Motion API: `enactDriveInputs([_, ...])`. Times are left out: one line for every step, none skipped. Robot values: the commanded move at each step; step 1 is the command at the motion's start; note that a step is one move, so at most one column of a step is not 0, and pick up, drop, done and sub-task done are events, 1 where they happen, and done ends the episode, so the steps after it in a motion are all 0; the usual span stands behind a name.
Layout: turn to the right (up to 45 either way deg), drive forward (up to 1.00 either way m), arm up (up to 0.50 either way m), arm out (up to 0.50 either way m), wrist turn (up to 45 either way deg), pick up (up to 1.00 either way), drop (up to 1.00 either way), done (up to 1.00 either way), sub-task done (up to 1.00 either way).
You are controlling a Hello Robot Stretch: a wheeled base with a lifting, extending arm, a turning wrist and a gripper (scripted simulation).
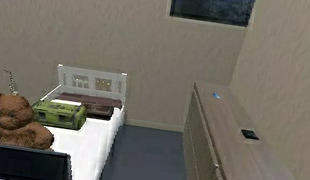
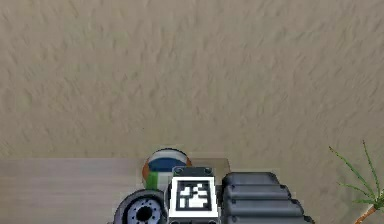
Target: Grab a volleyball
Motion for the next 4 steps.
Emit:
enactDriveInputs([0.0, 0.00, 0.00, 0.16, 0.0, 0.00, 0.00, 0.00, 0.00])
enactDriveInputs([0.0, 0.00, 0.00, 0.00, 45.0, 0.00, 0.00, 0.00, 0.00])
enactDriveInputs([0.0, 0.00, 0.00, 0.00, 45.0, 0.00, 0.00, 0.00, 0.00])
enactDriveInputs([0.0, 0.00, 0.00, 0.00, 45.0, 0.00, 0.00, 0.00, 0.00])
